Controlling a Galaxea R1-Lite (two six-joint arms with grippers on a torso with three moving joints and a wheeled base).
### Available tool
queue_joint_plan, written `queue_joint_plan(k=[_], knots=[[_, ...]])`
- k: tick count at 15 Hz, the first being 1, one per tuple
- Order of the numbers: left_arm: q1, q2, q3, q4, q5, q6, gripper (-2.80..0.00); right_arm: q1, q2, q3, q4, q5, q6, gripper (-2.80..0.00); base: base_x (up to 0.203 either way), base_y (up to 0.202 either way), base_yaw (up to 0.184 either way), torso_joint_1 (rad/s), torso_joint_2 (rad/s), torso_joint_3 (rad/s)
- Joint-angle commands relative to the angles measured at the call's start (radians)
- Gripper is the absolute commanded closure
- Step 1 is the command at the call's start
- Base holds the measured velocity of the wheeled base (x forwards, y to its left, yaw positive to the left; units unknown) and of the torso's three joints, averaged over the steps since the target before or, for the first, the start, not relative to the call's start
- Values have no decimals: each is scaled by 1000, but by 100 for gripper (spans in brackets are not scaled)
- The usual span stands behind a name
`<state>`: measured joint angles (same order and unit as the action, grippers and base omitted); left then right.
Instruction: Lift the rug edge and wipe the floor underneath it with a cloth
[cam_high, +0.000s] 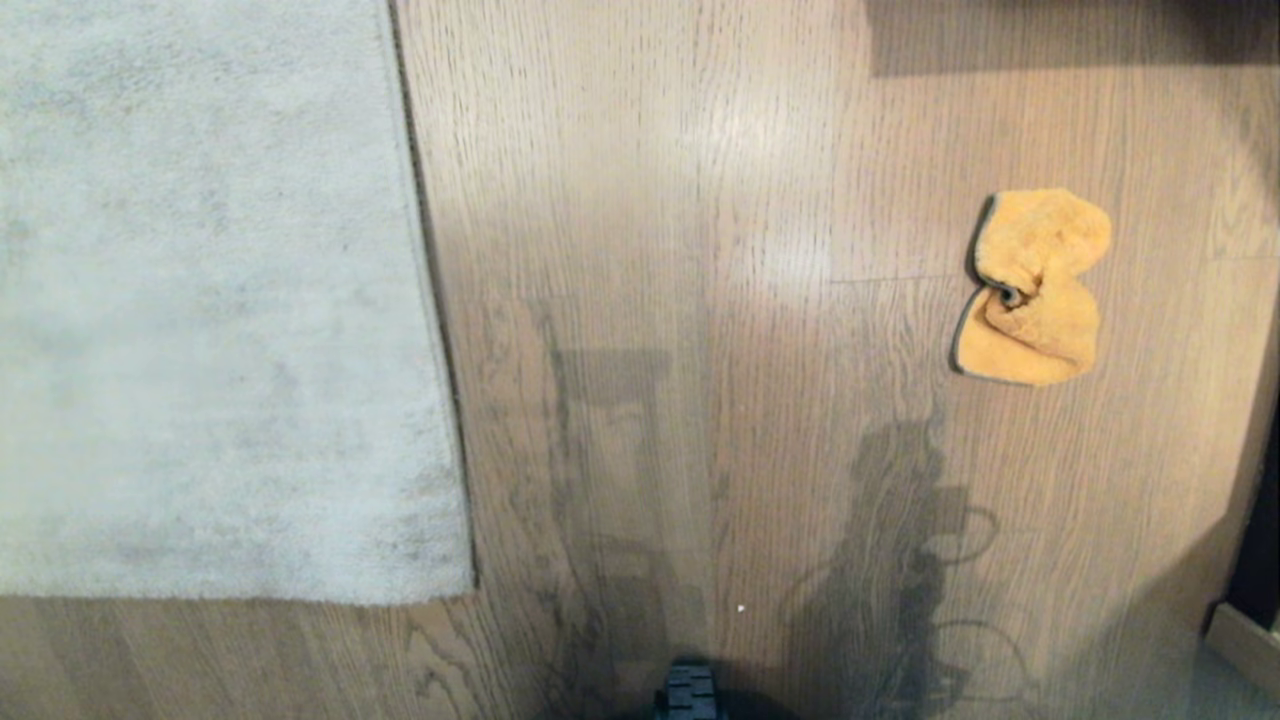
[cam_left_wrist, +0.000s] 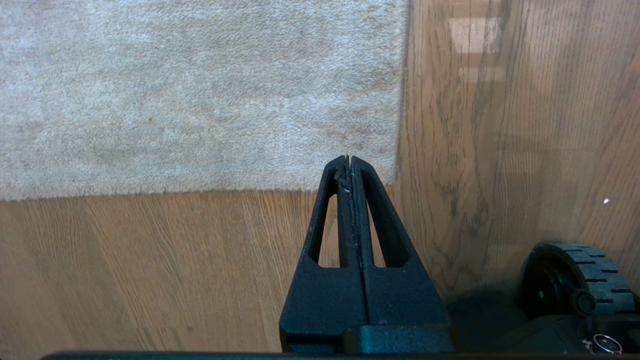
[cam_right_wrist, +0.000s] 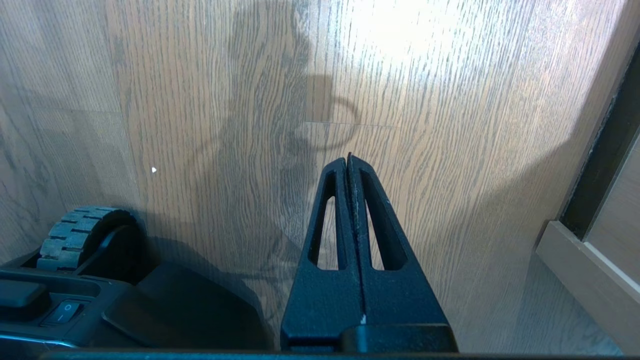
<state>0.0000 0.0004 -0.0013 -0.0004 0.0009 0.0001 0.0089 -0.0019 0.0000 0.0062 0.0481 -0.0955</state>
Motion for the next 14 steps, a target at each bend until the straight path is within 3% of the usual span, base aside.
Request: queue_joint_plan(k=[1, 14], knots=[[0, 0, 0, -1, 1, 0, 0, 0, 2, 0, 0, 1, -1, 0, 0, 0, 0, 0, 0, 0], [0, 0, 0, -1, 1, -2, 0, 0, 2, 0, 0, 1, -1, 0, 0, 0, 0, 0, 0, 0]])
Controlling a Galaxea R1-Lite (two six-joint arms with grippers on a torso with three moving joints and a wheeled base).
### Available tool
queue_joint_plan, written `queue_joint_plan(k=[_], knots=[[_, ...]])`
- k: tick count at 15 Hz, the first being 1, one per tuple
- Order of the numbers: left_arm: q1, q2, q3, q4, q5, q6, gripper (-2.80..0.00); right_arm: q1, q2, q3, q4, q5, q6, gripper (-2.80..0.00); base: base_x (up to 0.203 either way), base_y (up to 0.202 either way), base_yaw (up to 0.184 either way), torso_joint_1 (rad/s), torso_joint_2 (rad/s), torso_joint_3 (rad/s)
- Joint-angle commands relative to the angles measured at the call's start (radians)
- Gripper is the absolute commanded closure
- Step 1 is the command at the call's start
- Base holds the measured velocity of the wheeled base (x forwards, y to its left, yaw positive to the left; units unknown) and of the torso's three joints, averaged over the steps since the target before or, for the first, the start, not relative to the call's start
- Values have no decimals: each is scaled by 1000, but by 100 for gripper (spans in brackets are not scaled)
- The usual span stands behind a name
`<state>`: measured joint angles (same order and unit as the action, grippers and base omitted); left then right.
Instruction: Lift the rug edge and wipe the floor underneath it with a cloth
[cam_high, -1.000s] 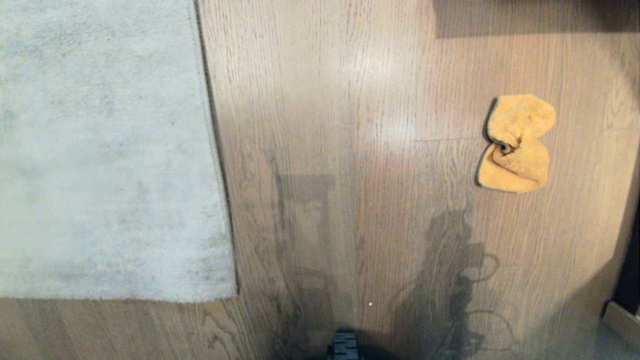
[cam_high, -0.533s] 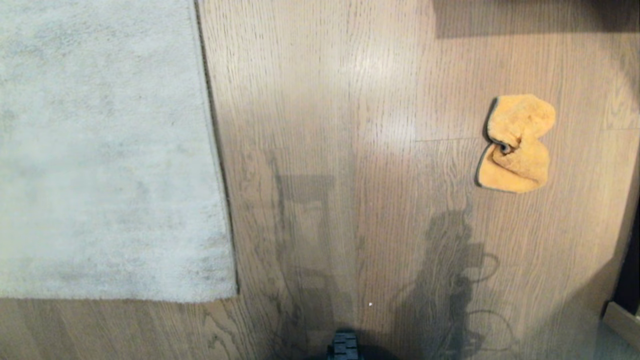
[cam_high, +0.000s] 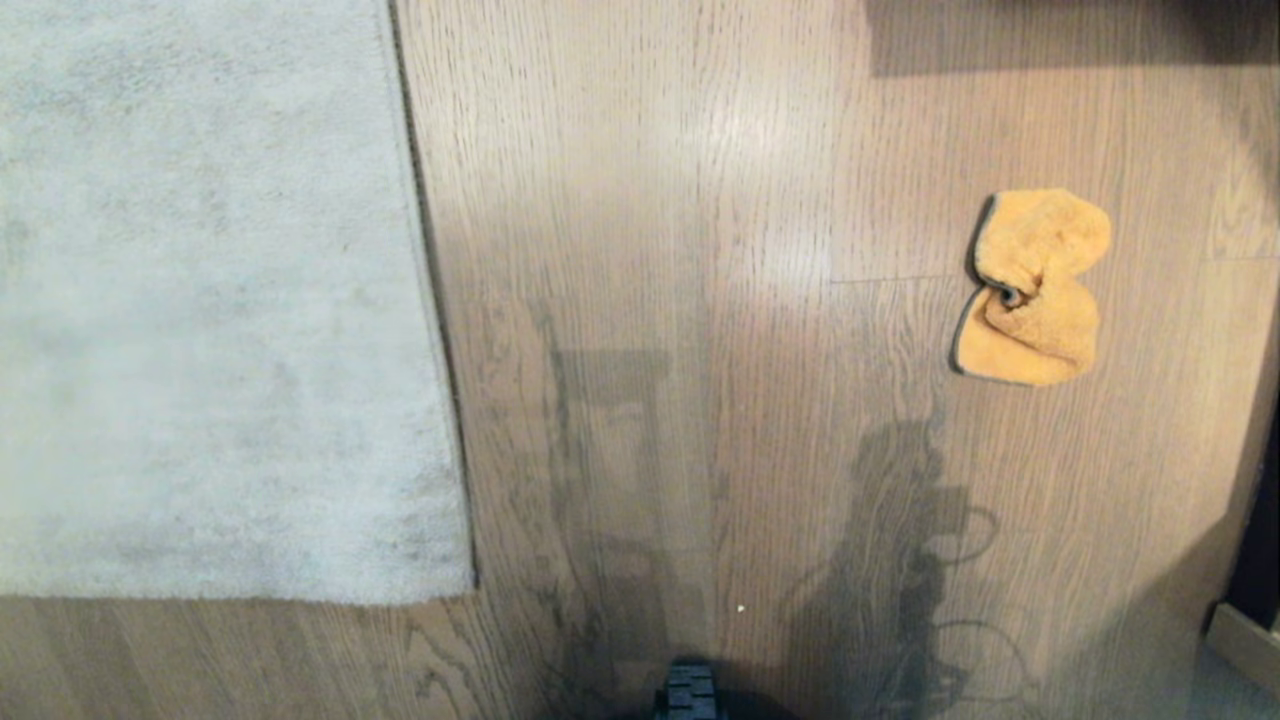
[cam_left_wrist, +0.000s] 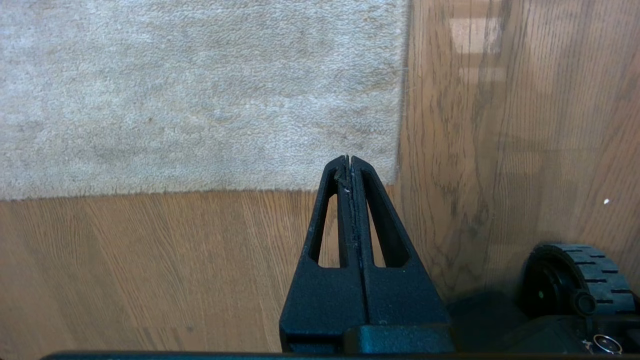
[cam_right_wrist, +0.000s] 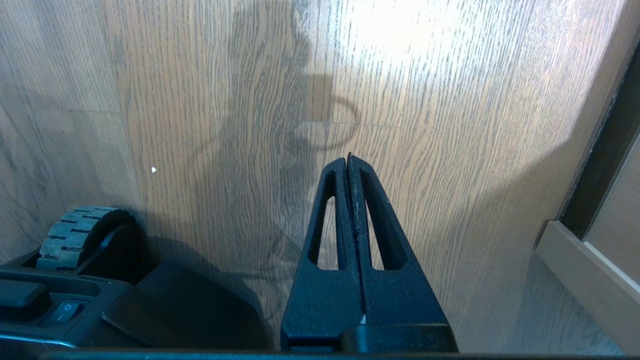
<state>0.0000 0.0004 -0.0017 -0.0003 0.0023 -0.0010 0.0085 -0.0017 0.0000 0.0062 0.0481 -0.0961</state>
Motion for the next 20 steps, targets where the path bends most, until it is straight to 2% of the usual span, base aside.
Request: queue_joint_plan(k=[1, 15, 20], knots=[[0, 0, 0, -1, 0, -1, 0, 1, 2, 0, 0, 1, -1, 0, 0, 0, 0, 0, 0, 0], [0, 0, 0, 0, 0, 2, 0, 0, 2, 0, 0, 1, -1, 0, 0, 0, 0, 0, 0, 0], [0, 0, 0, -1, 1, 1, 0, 1, 2, 0, 0, 1, -1, 0, 0, 0, 0, 1, 4, 142]])
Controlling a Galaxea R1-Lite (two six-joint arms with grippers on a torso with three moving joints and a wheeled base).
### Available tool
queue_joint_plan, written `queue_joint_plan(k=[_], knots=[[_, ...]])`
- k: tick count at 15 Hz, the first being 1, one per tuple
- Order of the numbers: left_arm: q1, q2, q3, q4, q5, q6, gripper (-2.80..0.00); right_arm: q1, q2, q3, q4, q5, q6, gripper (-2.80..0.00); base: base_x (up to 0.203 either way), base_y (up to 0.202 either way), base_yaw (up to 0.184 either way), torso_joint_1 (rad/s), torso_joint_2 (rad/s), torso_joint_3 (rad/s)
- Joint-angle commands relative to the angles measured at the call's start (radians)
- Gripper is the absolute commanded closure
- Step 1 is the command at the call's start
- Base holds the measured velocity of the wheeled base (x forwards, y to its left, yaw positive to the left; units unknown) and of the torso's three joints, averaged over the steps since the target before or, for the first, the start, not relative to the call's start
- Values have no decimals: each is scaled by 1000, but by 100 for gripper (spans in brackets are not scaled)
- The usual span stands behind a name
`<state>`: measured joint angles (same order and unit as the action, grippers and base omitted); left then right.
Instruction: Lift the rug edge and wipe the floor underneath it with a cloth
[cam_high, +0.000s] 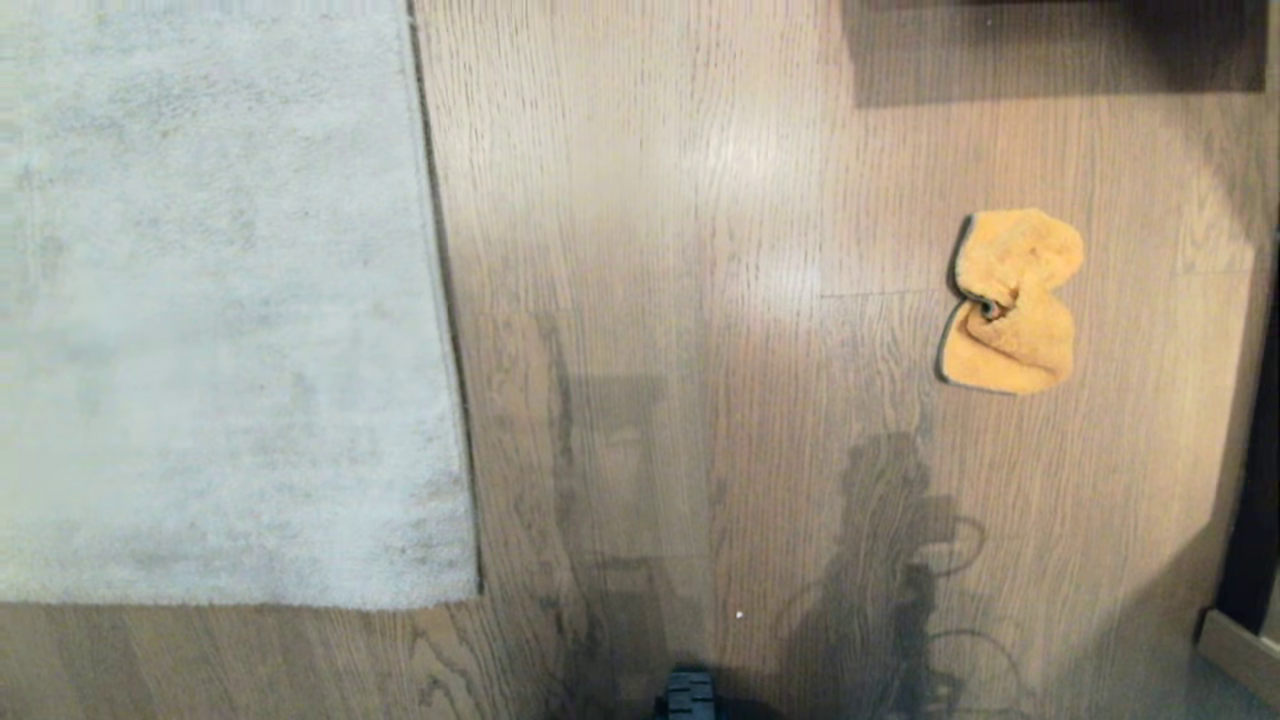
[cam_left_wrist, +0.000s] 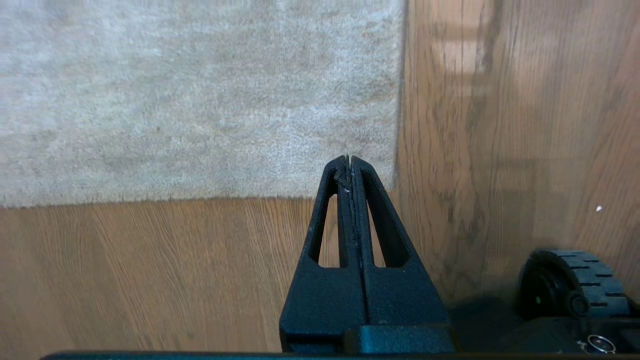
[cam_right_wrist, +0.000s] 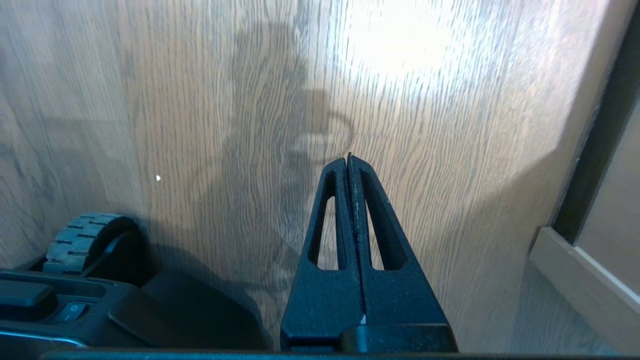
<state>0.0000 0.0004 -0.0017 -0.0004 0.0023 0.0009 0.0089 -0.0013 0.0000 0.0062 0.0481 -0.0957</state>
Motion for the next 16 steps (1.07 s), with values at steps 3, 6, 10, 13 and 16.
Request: queue_joint_plan(k=[3, 6, 10, 13, 16], knots=[[0, 0, 0, -1, 1, -1, 0, 0, 1, 0, 0, 1, -1, 0, 0, 0, 0, 3, 3, 197], [0, 0, 0, -1, 1, -1, 0, 0, 1, 0, 0, 1, -1, 0, 0, 0, 0, 2, 3, 203], [0, 0, 0, -1, 1, -1, 0, 0, 1, 0, 0, 1, -1, 0, 0, 0, 0, 2, 3, 200], [0, 0, 0, 0, 1, 1, 0, -1, 1, 0, 0, 1, -1, 0, 0, 0, 0, 2, 3, 205], [0, 0, 0, 0, 1, -1, 0, 0, 1, 0, 0, 1, -1, 0, 0, 0, 0, 2, 3, 197]])
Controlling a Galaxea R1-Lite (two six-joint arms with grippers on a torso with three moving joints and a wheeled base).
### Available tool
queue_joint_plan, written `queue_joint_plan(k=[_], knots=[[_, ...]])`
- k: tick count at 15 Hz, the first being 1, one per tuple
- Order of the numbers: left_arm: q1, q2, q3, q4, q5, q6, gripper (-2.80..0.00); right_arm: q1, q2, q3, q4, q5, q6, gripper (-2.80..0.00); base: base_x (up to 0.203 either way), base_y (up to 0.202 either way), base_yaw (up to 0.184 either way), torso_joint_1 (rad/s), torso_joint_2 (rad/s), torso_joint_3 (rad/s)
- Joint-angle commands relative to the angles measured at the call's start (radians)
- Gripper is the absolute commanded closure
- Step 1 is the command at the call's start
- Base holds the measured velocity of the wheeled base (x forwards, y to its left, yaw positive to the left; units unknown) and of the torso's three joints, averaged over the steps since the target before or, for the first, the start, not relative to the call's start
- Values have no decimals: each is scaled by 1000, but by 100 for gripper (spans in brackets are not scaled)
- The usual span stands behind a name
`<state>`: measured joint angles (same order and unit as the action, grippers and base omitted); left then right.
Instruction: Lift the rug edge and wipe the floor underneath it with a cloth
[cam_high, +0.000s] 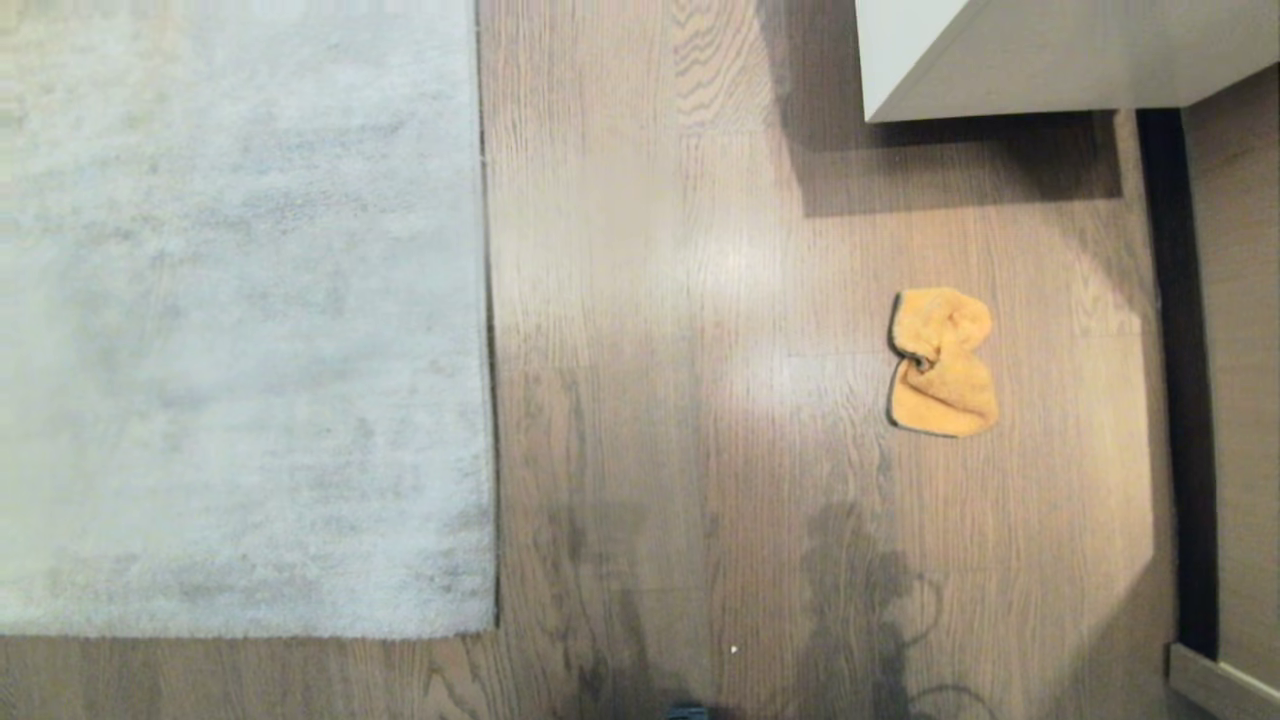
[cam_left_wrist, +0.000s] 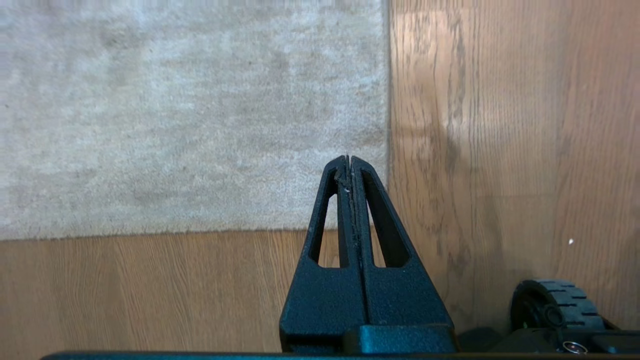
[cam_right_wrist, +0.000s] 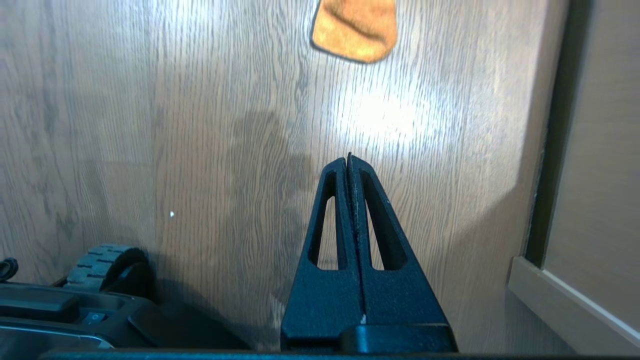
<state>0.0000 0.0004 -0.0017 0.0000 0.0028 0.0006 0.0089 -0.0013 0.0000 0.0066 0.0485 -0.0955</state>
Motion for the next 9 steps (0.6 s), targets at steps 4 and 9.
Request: queue_joint_plan(k=[4, 9], knots=[[0, 0, 1, -2, 0, -1, 0, 0, 1, 0, 0, 1, -1, 0, 0, 0, 0, 2, 3, 204], [0, 0, 0, -2, 0, -2, 0, 0, 1, 0, 0, 1, -1, 0, 0, 0, 0, 3, 4, 203]])
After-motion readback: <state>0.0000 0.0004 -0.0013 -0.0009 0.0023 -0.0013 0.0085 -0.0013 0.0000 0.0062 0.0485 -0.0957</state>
